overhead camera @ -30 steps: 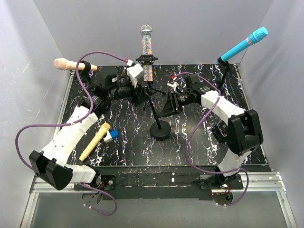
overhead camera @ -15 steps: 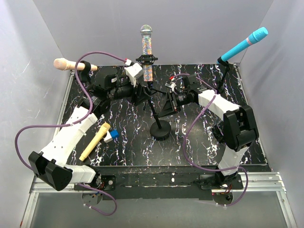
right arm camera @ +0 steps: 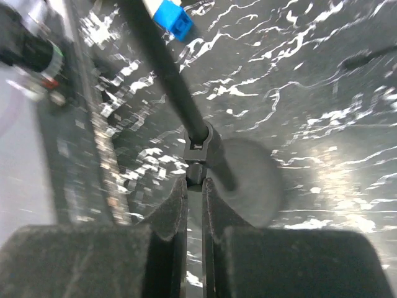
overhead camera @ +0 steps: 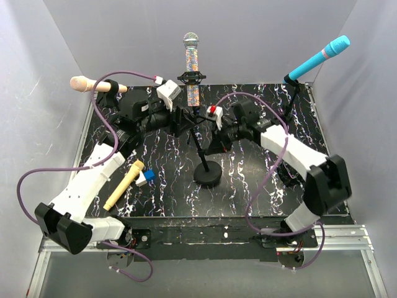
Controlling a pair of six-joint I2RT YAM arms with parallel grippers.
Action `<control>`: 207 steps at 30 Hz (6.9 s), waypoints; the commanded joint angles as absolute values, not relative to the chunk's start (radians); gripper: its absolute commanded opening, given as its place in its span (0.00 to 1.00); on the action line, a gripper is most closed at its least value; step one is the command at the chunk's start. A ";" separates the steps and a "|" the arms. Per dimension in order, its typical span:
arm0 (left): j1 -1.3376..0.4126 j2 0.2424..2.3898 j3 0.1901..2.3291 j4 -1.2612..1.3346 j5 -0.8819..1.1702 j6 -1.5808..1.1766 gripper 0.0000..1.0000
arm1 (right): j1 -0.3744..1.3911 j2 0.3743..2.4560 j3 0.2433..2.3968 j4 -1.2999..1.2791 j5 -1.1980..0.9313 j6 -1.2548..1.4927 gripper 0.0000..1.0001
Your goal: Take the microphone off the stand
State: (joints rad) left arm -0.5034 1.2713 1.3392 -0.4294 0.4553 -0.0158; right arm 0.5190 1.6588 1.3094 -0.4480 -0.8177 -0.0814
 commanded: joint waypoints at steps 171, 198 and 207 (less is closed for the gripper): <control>-0.388 1.161 1.259 -0.500 0.663 0.273 0.09 | 0.722 1.327 0.826 0.320 -0.528 -0.708 0.01; -0.385 1.183 1.243 -0.479 0.673 0.275 0.08 | 0.519 1.340 1.059 -0.319 -0.680 -0.133 0.80; -0.384 1.172 1.241 -0.486 0.686 0.296 0.09 | 0.436 1.584 1.120 -0.198 -1.015 0.360 0.77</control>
